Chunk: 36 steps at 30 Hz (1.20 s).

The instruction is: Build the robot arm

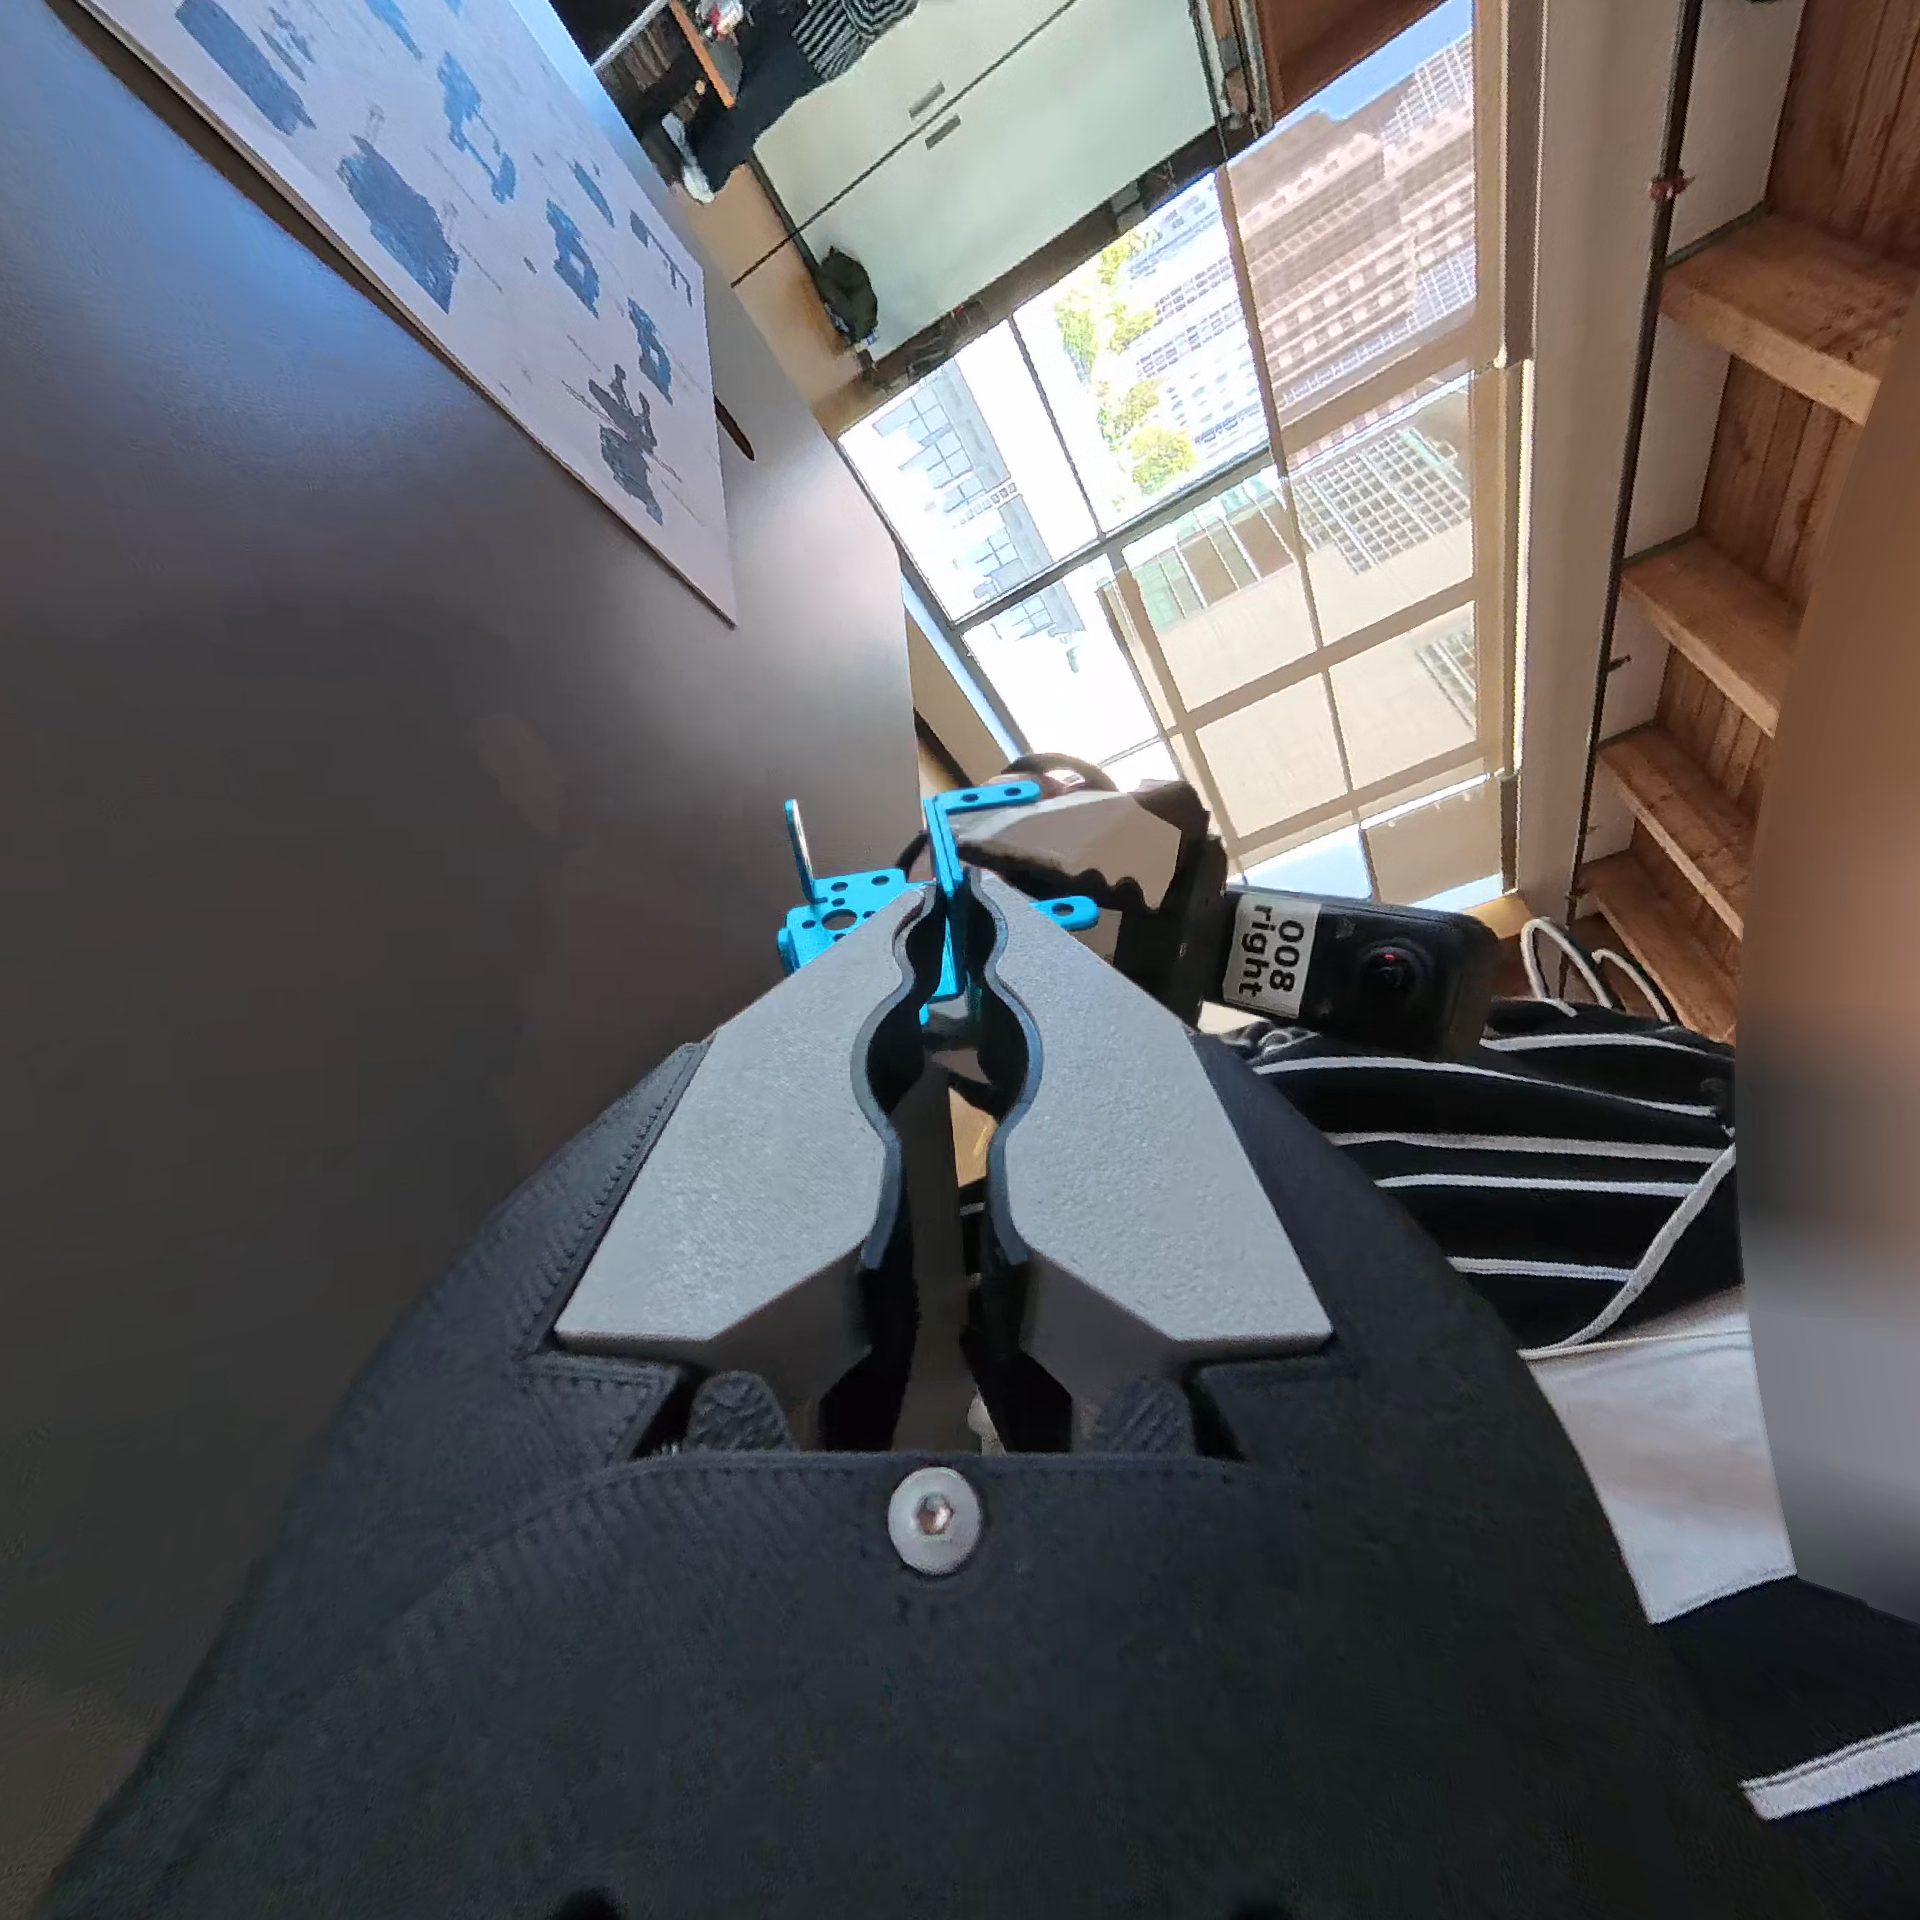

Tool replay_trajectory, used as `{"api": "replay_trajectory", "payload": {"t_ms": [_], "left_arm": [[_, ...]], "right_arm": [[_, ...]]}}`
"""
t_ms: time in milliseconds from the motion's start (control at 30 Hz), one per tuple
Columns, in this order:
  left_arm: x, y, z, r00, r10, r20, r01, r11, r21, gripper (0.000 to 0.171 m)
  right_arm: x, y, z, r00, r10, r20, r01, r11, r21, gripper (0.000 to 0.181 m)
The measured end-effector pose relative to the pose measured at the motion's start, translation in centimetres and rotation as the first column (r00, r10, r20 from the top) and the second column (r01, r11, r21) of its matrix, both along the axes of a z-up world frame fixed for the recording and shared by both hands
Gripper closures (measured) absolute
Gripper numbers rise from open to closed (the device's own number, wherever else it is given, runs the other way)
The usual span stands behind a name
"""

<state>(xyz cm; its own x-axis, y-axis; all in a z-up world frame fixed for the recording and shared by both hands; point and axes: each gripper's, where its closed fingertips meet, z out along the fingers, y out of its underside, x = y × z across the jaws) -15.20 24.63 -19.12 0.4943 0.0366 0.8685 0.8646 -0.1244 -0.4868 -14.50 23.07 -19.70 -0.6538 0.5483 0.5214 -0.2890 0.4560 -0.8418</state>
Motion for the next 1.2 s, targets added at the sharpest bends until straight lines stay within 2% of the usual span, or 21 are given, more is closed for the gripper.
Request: {"api": "replay_trajectory", "payload": {"t_ms": [267, 367, 433, 567, 800, 867, 900, 967, 1033, 1200], "left_arm": [[-0.1, 0.0, 0.0, 1.0, 0.016, 0.01, -0.016, 1.0, 0.015, 0.17], [-0.3, 0.0, 0.2, 1.0, 0.02, 0.009, -0.02, 1.0, 0.019, 0.17], [-0.2, 0.0, 0.1, 1.0, 0.012, 0.009, -0.012, 1.0, 0.013, 0.17], [-0.1, 0.2, -0.1, 1.0, 0.011, -0.012, -0.012, 1.0, -0.012, 0.17], [-0.3, 0.1, 0.2, 1.0, 0.027, 0.009, -0.027, 0.999, 0.019, 0.17], [-0.3, 0.1, 0.4, 1.0, 0.027, 0.012, -0.027, 0.999, 0.028, 0.17], [-0.3, 0.0, 0.5, 1.0, 0.024, 0.016, -0.025, 0.999, 0.035, 0.17], [-0.1, 0.1, 0.5, 1.0, 0.016, 0.008, -0.017, 0.999, 0.029, 0.17], [0.0, 0.1, 0.5, 1.0, 0.014, -0.002, -0.014, 1.0, 0.021, 0.17], [-0.1, 0.0, 0.6, 1.0, 0.021, 0.0, -0.021, 0.999, 0.027, 0.17]], "right_arm": [[0.3, 0.3, 0.1, 0.999, -0.016, -0.03, 0.016, 1.0, 0.007, 0.157], [-0.1, 0.6, 0.7, 0.996, -0.065, -0.061, 0.064, 0.998, -0.017, 0.147], [-0.2, 0.4, 0.4, 0.998, -0.05, -0.042, 0.05, 0.999, 0.002, 0.141], [-0.1, 0.1, -0.2, 0.999, -0.027, -0.035, 0.028, 0.999, 0.031, 0.148], [0.1, 0.3, 0.2, 0.998, -0.049, -0.039, 0.049, 0.999, -0.004, 0.159], [0.0, 0.6, 0.8, 0.995, -0.079, -0.067, 0.077, 0.997, -0.027, 0.153], [-0.2, 0.8, 1.1, 0.993, -0.092, -0.073, 0.09, 0.995, -0.042, 0.144], [-0.3, 0.5, 0.8, 0.997, -0.068, -0.03, 0.067, 0.997, -0.039, 0.138], [-0.1, 0.1, 0.5, 0.999, -0.034, -0.018, 0.033, 0.999, -0.027, 0.146], [0.1, 0.4, 0.6, 0.998, -0.045, -0.047, 0.045, 0.999, -0.016, 0.155]]}}
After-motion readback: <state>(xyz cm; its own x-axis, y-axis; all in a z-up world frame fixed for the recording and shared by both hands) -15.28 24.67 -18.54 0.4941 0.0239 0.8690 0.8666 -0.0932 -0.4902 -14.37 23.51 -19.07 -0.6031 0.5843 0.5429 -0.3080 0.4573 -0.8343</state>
